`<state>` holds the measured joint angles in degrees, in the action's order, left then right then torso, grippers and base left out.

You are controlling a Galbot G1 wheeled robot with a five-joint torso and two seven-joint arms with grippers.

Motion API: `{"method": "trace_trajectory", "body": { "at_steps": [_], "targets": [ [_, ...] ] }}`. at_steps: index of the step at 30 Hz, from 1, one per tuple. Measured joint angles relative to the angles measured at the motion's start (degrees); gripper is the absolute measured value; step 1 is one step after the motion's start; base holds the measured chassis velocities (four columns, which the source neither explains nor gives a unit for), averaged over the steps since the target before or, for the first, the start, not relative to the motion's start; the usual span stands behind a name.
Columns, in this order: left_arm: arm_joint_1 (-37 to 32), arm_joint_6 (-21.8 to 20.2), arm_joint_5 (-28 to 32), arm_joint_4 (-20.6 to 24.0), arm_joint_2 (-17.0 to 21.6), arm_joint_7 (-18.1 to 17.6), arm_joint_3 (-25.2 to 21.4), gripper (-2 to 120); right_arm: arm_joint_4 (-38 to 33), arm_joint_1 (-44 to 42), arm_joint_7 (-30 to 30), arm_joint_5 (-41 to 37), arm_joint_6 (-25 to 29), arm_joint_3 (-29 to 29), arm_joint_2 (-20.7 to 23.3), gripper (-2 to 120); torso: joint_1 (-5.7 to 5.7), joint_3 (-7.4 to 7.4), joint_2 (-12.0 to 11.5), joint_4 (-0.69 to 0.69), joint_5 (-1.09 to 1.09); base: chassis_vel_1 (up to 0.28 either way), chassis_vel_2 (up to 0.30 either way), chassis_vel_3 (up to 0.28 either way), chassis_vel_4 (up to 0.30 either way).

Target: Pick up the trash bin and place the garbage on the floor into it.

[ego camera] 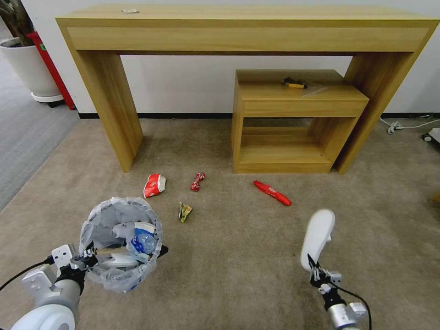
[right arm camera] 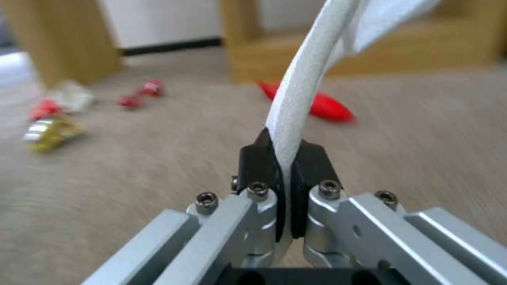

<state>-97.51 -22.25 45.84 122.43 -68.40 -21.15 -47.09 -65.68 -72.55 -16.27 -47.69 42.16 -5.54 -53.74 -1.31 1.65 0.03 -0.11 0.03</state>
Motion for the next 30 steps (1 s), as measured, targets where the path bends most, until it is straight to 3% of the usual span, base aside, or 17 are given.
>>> {"method": "trace_trajectory", "body": {
  "at_steps": [9, 13, 17, 22, 26, 30],
  "targets": [
    [0.4, -0.1, -0.2, -0.3, -0.1, 0.0, 0.3, 0, -10.2, 5.5, -2.4, 1.1, 0.7, 6.0, 6.4, 1, 0.00, 0.00, 0.0, 0.01, -0.01, 0.000, 0.000, 0.000, 0.000],
    [0.6, -0.4, -0.1, -0.3, -0.1, -0.1, 0.4, 0, -16.2, 9.4, -2.5, -0.2, -0.4, 10.8, 10.2, 1, 0.00, 0.00, 0.0, 0.00, -0.03, 0.000, 0.000, 0.000, 0.000],
    [1.3, -1.1, 1.0, -0.6, 0.4, -0.9, 0.9, 0, -22.7, 17.6, -2.6, -0.5, -2.9, 19.5, 15.0, 1, 0.00, 0.00, 0.0, 0.01, -0.04, 0.000, 0.000, 0.000, 0.000],
    [2.3, -1.9, 2.1, -1.1, 1.9, -1.7, 2.0, 0, -25.3, 27.1, -2.7, -1.3, -4.1, 27.3, 15.9, 1, 0.00, 0.00, 0.0, -0.01, -0.02, 0.000, 0.000, 0.000, 0.000],
    [4.1, -2.9, 4.2, -1.9, 4.0, -3.2, 3.2, 0, -26.7, 39.0, -2.6, -3.3, -4.9, 37.7, 14.4, 1, 0.00, 0.01, 0.0, 0.02, -0.03, 0.000, 0.000, 0.000, 0.000],
    [4.9, -3.0, 4.7, -2.4, 4.8, -3.5, 3.8, 0, -26.6, 43.4, -2.6, -4.4, -5.3, 42.3, 12.8, 1, 0.00, 0.01, 0.0, 0.00, -0.02, 0.000, 0.000, 0.000, 0.000]
  ]
}}
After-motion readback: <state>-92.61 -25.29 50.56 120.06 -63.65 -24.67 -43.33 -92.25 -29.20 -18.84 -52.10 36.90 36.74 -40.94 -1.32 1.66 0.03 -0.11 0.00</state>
